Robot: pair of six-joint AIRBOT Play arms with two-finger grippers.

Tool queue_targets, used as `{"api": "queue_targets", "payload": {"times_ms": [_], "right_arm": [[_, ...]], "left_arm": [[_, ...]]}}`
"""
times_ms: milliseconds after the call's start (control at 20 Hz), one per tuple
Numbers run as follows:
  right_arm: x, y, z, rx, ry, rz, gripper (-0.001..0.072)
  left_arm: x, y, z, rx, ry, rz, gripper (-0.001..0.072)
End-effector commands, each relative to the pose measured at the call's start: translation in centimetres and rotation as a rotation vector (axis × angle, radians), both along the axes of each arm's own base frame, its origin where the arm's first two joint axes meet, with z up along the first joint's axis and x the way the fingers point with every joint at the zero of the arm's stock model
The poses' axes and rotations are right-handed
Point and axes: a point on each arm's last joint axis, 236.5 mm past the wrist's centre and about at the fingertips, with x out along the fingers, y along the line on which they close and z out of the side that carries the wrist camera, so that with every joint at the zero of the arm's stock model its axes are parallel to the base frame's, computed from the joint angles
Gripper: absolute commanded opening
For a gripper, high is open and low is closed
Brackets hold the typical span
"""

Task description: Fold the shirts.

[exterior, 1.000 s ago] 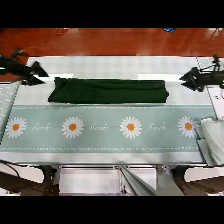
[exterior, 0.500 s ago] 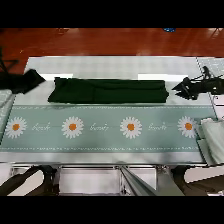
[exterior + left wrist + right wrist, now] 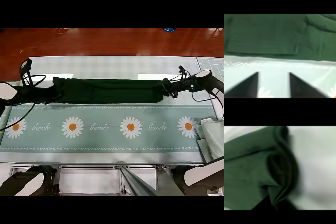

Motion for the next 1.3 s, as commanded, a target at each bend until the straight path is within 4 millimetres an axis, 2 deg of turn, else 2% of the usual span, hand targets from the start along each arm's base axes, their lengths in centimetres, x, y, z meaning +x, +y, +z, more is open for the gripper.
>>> {"api": "queue_targets", "payload": {"times_ms": [0, 100, 200, 300, 500, 650, 750, 800, 950, 1050, 1100, 1150, 1250], "right_arm": [[0.3, 1.2, 5.6, -0.009, -0.126, 0.073, 0.0025], [-2.1, -0.1, 9.4, -0.129, -0.176, 0.145, 0.0025], [-5.2, -0.8, 13.0, -0.224, -0.23, 0.168, 0.0025], [-8.7, -0.5, 16.6, -0.267, -0.315, 0.162, 0.0025], [-14.3, 0.9, 22.7, -0.285, -0.458, 0.105, 0.0026], [-17.3, 2.0, 25.8, -0.275, -0.517, 0.094, 0.0026], [-18.6, 2.7, 27.1, -0.252, -0.541, 0.086, 0.0026], [-19.0, 3.1, 27.5, -0.237, -0.547, 0.086, 0.0026], [-19.5, 4.0, 28.0, -0.194, -0.551, 0.103, 0.0026], [-19.4, 3.9, 28.0, -0.197, -0.554, 0.099, 0.0026], [-19.3, 3.9, 28.0, -0.196, -0.554, 0.098, 0.0026], [-19.3, 3.9, 28.0, -0.196, -0.554, 0.097, 0.0026], [-19.3, 3.9, 28.1, -0.194, -0.554, 0.093, 0.0026]], "left_arm": [[-0.1, -1.2, 0.3, -0.037, -0.001, -0.01, 0.0023], [0.0, -2.7, 1.0, -0.081, -0.023, -0.035, 0.0018], [0.3, -5.5, 1.2, -0.103, -0.055, -0.1, 0.0017], [0.6, -9.1, 0.4, -0.115, -0.037, -0.173, 0.0018], [0.9, -18.6, -2.4, -0.11, 0.057, -0.396, 0.0018], [-0.6, -27.1, -4.8, -0.14, 0.136, -0.54, 0.0018], [-2.3, -32.7, -6.1, -0.193, 0.175, -0.612, 0.0017], [-3.8, -35.3, -6.7, -0.21, 0.205, -0.664, 0.0018], [-9.5, -40.8, -8.8, -0.206, 0.32, -0.821, 0.0018], [-13.3, -43.0, -9.7, -0.19, 0.378, -0.918, 0.0018], [-14.3, -43.7, -9.8, -0.187, 0.383, -0.949, 0.0018], [-14.3, -44.0, -9.4, -0.191, 0.375, -0.956, 0.0018], [-12.3, -43.3, -8.1, -0.203, 0.359, -0.946, 0.0018]]}}
